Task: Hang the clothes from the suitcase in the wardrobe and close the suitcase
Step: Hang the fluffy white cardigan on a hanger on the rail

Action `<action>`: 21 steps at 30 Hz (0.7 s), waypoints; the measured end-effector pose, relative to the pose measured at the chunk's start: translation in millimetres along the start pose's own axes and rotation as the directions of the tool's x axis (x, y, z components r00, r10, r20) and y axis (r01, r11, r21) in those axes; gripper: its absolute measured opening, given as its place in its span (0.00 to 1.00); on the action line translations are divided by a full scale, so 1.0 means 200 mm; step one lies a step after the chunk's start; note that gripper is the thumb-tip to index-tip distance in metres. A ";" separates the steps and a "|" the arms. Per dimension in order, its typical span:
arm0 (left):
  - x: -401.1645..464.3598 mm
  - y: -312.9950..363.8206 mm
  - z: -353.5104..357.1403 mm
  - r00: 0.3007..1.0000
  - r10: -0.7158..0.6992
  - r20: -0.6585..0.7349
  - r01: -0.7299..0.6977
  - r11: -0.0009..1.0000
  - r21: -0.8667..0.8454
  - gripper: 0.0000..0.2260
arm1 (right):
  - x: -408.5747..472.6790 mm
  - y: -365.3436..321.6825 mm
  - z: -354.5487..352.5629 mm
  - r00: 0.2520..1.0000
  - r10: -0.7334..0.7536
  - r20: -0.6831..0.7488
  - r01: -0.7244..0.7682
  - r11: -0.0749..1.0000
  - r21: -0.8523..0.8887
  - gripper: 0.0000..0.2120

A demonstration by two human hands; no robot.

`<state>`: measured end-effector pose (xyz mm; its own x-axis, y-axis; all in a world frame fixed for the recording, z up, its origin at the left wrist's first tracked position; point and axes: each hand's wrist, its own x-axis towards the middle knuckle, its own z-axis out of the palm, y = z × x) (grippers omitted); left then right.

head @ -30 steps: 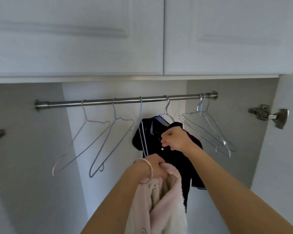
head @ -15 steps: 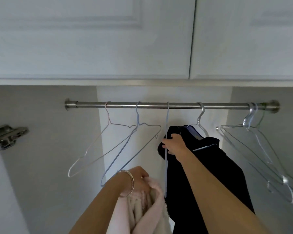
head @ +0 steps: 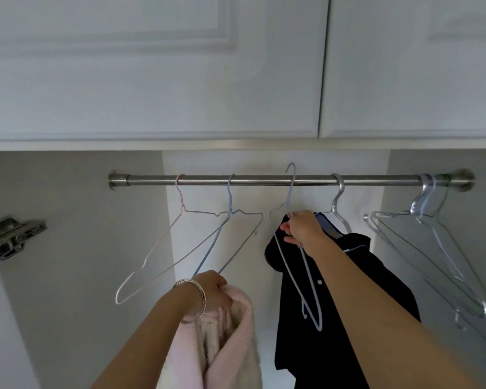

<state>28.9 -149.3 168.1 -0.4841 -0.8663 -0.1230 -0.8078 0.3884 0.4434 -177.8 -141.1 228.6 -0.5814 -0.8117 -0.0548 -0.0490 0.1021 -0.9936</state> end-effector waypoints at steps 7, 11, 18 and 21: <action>-0.04 0.04 -0.04 0.994 0.105 0.033 -0.106 0.994 0.038 0.13 | -0.10 0.03 -0.23 0.987 -0.079 -0.140 0.056 0.985 -0.162 0.10; -0.08 0.07 -0.07 0.986 0.150 0.078 -0.157 0.983 0.090 0.13 | -0.26 0.10 -0.38 0.933 -0.219 -0.284 0.076 0.895 -0.440 0.20; -0.16 0.12 -0.10 0.976 0.193 0.103 -0.207 0.968 0.143 0.15 | -0.52 0.21 -0.56 0.925 -0.214 -0.314 0.091 0.927 -0.364 0.09; -0.24 0.15 -0.10 0.975 0.220 0.031 -0.222 0.951 0.215 0.10 | -0.65 0.24 -0.61 0.929 -0.211 -0.305 0.099 0.933 -0.345 0.09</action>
<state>34.8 -102.1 204.8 -0.6602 -0.7494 -0.0499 -0.7334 0.6289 0.2581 -203.0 39.2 199.7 -0.7777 -0.5996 0.1890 -0.3831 0.2136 -0.8987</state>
